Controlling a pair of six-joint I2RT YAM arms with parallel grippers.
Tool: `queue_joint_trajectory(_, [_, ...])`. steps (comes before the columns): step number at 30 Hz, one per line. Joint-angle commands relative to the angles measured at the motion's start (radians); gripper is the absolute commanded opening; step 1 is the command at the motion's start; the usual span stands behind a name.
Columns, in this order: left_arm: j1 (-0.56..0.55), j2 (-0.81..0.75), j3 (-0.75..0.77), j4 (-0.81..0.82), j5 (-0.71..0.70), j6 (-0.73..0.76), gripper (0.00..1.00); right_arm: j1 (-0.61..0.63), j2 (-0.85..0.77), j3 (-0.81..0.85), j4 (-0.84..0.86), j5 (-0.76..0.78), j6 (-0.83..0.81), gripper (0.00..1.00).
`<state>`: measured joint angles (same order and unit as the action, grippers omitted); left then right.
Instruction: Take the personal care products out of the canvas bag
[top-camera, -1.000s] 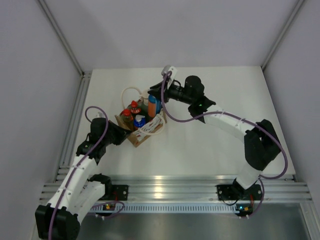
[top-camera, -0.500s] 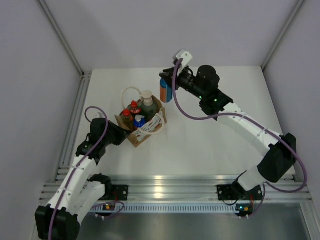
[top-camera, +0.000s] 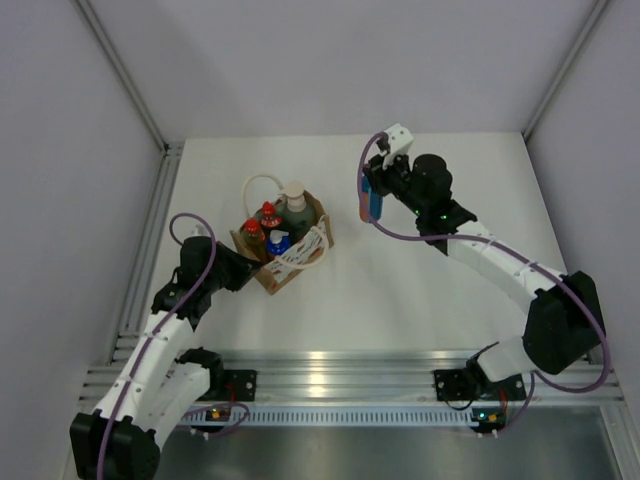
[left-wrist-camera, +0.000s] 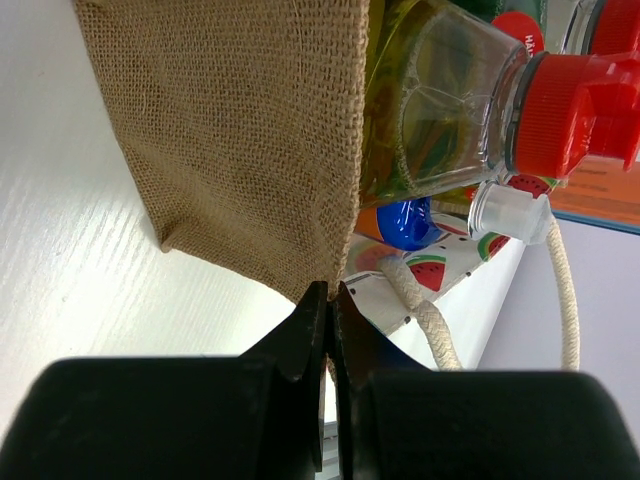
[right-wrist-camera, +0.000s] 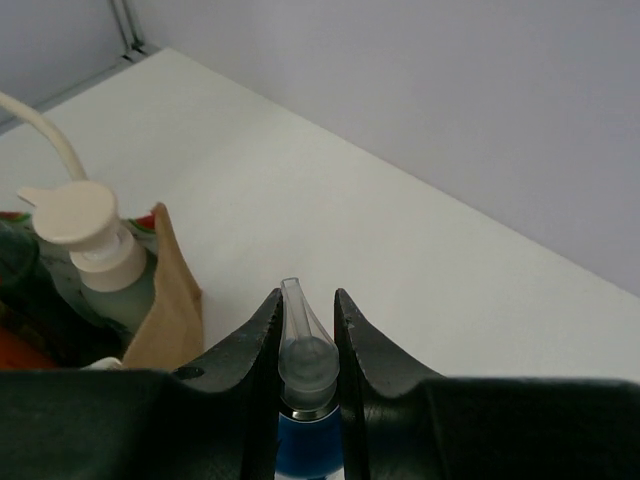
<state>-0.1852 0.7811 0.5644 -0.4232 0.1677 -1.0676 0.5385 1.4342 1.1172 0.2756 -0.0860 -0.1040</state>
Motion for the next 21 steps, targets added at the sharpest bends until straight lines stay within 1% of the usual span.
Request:
queue_joint_trajectory(1, [0.006, -0.006, 0.002, -0.037, -0.01, 0.041, 0.0, -0.035, -0.018, -0.017, 0.264, 0.035, 0.02, 0.0])
queue_joint_trajectory(4, [0.006, -0.005, -0.004, -0.035, -0.007, 0.046, 0.0, -0.06, 0.003, -0.063, 0.313, 0.043, 0.033, 0.0])
queue_joint_trajectory(7, [0.006, -0.003, -0.006, -0.037, -0.002, 0.049, 0.0, -0.077, 0.031, -0.137, 0.443, 0.045, 0.043, 0.0])
queue_joint_trajectory(8, [0.006, -0.002, -0.005, -0.037, 0.003, 0.054, 0.0, -0.078, 0.041, -0.157, 0.526, 0.067, 0.046, 0.0])
queue_joint_trajectory(12, [0.006, 0.003, -0.001, -0.037, 0.015, 0.061, 0.0, -0.1, 0.124, -0.214, 0.684, 0.114, 0.073, 0.0])
queue_joint_trajectory(17, [0.006, -0.019, -0.004, -0.037, 0.019, 0.06, 0.0, -0.115, 0.213, -0.186, 0.706, 0.109, 0.081, 0.0])
queue_joint_trajectory(21, [0.006, -0.031, -0.014, -0.037, 0.023, 0.054, 0.0, -0.123, 0.267, -0.201, 0.741, 0.124, 0.067, 0.0])
